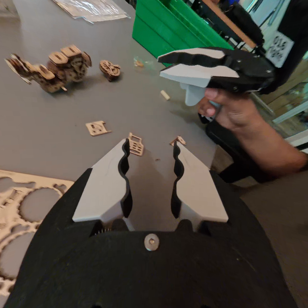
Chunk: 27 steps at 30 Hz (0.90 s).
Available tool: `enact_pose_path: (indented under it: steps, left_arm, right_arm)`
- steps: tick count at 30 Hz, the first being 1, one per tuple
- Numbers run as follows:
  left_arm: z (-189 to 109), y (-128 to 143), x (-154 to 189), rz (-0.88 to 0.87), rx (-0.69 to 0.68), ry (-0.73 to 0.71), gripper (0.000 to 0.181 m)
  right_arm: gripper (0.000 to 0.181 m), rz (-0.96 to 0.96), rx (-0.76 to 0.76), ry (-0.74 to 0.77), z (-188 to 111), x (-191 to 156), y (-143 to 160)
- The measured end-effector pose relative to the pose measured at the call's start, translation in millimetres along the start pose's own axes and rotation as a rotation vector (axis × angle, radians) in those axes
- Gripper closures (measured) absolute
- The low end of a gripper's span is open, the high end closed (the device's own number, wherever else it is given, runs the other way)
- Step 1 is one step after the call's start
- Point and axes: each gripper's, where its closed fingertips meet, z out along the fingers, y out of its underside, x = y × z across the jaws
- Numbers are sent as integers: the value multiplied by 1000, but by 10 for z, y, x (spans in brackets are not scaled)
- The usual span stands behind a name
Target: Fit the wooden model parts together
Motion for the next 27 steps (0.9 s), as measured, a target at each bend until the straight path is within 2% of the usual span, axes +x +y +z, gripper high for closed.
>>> enact_pose_path:
  steps: [4, 6, 9, 11, 13, 15, 19, 27]
  left_arm:
    - [35, -212, -238, 19, 34, -40, 132]
    - [43, -281, -347, 38, 51, -59, 134]
    - [40, -292, -438, 42, 91, -55, 138]
    - [37, -191, -447, 41, 87, -23, 140]
    - [38, -68, -502, 33, 51, -28, 140]
    - [46, -76, -468, 17, 51, 6, 139]
    - [101, -30, -474, 19, 10, 7, 139]
    - [116, -15, -512, -23, -4, 14, 138]
  right_arm:
    - [150, 8, 6, -31, 251, -8, -227]
    - [150, -9, -6, -60, 416, -30, -250]
    - [163, -3, 14, -120, 555, -95, -162]
    - [170, -9, 6, -181, 528, -163, -14]
    - [176, -63, -18, -167, 485, -95, 103]
    - [176, -59, 5, -151, 469, -30, 60]
    - [174, 42, 0, -219, 487, -121, 75]
    - [174, 23, -56, -228, 537, -194, 180]
